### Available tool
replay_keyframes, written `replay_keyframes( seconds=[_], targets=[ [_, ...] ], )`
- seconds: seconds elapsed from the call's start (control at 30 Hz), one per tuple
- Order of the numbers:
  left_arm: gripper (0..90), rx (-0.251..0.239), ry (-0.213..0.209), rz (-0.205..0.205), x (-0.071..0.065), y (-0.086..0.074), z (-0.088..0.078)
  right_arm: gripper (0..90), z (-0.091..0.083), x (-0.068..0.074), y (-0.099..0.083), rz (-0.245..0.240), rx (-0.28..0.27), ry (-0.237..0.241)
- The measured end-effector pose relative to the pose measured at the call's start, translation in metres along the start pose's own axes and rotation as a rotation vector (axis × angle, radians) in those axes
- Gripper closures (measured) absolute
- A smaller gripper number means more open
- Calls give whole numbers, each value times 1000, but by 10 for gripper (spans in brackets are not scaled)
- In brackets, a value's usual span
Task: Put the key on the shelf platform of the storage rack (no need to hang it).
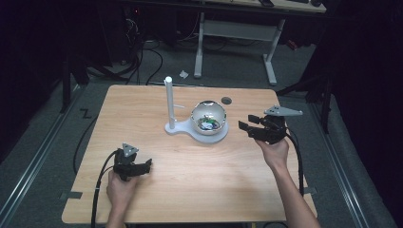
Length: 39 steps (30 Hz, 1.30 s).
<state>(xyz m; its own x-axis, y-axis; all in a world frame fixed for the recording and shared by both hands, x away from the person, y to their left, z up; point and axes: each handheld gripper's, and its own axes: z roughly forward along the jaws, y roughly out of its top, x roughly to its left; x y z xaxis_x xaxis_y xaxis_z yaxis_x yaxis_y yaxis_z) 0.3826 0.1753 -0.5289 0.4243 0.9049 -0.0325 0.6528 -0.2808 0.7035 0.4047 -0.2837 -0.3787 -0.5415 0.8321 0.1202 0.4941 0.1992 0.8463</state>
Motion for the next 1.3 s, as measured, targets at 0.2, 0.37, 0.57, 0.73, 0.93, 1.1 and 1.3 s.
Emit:
replay_keyframes(
  seconds=[0.2,0.37,0.57,0.73,0.93,1.1,1.3],
  targets=[
    [178,0,0,0,0,0,0,454,-9,6,-1,-16,0,5],
    [177,0,0,0,0,0,0,455,-17,6,-9,6,-10,5],
    [177,0,1,-1,0,0,0,462,-29,11,-15,1,-45,17],
    [177,0,1,0,0,0,0,462,-33,14,-24,12,-50,18],
    [177,0,1,0,0,0,0,459,-38,17,-35,14,-56,19],
    [177,0,1,0,0,0,0,459,-40,17,-44,27,-61,18],
    [177,0,2,-1,0,0,0,461,-40,18,-56,32,-59,13]
  ],
)
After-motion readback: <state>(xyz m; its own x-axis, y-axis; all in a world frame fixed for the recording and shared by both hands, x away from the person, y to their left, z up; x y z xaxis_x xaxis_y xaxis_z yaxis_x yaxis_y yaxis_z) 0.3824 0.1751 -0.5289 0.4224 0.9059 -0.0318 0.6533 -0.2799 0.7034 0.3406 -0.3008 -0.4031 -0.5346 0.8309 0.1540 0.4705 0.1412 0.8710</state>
